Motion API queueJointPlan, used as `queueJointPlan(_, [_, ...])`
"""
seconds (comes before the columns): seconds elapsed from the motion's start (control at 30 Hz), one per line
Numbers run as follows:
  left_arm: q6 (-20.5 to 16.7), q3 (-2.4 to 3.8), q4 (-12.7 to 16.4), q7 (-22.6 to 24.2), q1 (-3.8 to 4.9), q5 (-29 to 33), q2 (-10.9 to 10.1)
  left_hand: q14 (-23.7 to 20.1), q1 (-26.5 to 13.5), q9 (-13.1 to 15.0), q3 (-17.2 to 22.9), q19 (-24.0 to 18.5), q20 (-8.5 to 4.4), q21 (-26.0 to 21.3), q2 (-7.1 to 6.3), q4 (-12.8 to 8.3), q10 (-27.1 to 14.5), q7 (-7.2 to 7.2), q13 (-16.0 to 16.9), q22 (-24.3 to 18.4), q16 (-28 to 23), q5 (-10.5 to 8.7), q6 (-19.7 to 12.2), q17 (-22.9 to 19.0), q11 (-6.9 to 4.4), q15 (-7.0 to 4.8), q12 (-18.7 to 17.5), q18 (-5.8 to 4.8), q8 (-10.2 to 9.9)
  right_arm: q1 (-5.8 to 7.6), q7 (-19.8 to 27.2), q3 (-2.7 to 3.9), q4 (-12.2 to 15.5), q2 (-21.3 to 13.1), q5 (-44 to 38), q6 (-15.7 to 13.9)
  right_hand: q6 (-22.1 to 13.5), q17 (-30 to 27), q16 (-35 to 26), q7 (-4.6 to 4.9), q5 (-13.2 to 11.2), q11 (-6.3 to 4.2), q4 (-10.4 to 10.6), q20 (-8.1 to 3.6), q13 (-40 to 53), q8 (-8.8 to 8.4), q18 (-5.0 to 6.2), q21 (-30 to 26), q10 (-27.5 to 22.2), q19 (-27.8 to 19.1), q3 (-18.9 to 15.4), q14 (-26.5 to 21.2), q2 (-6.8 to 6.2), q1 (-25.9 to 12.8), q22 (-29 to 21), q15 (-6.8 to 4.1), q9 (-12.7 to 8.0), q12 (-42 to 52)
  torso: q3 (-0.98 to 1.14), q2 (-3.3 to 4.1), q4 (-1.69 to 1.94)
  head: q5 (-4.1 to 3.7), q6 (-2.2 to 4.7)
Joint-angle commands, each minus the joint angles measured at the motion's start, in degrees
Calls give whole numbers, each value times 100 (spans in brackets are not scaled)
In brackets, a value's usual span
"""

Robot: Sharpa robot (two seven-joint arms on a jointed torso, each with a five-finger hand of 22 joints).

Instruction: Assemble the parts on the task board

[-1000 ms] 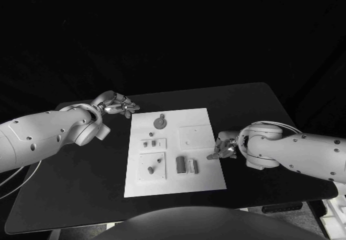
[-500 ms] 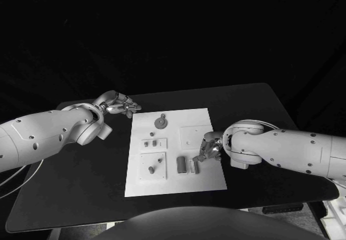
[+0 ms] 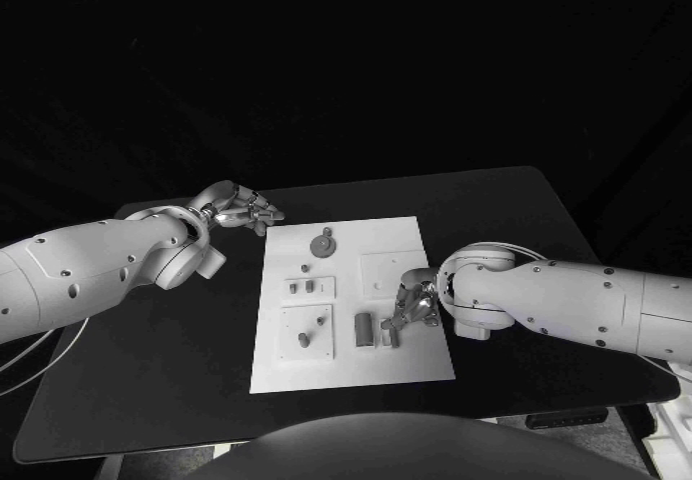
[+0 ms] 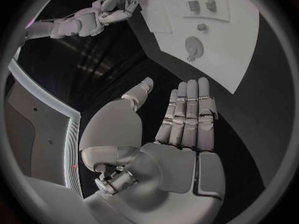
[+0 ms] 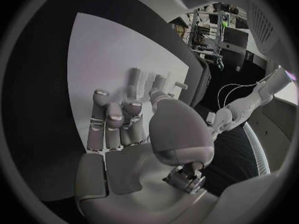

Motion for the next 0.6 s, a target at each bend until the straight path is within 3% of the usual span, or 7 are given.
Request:
queueJointPlan(0.03, [66,4,10,36,6,-11,4,29,64,-2,1,-17,5,-3,-5,-36,29,10,10,7,-29,6,2,6,6,-1,-39,87,19,-38,-5,-3,-35,22,-204,187,42,-1,37,-2,32,-31,7,1,-5,-1,46,36,-24,-31,-39,-43,48,1,84,-6,-4,38,5,-1,-1,5,0])
queueJointPlan(0.33, [64,4,21,30,6,-11,-8,30,63,-2,-4,-16,6,-3,-3,-41,31,10,11,7,-30,6,4,9,6,-1,-39,86,20,-113,-16,-2,-145,115,-399,127,92,2,49,-20,34,-49,18,-1,-3,18,46,45,-18,-22,-77,-34,88,12,84,-5,1,45,11,0,0,38,0])
queueJointPlan(0.6, [61,4,30,24,6,-11,-20,30,61,-1,-11,-16,6,-4,-4,-45,32,10,12,7,-33,5,5,11,6,-1,-39,85,21,-178,-31,-2,-253,169,-544,166,120,2,55,-32,36,-60,18,-5,-3,27,46,50,-14,-16,-97,-27,122,27,84,-5,3,49,2,0,-9,55,0])
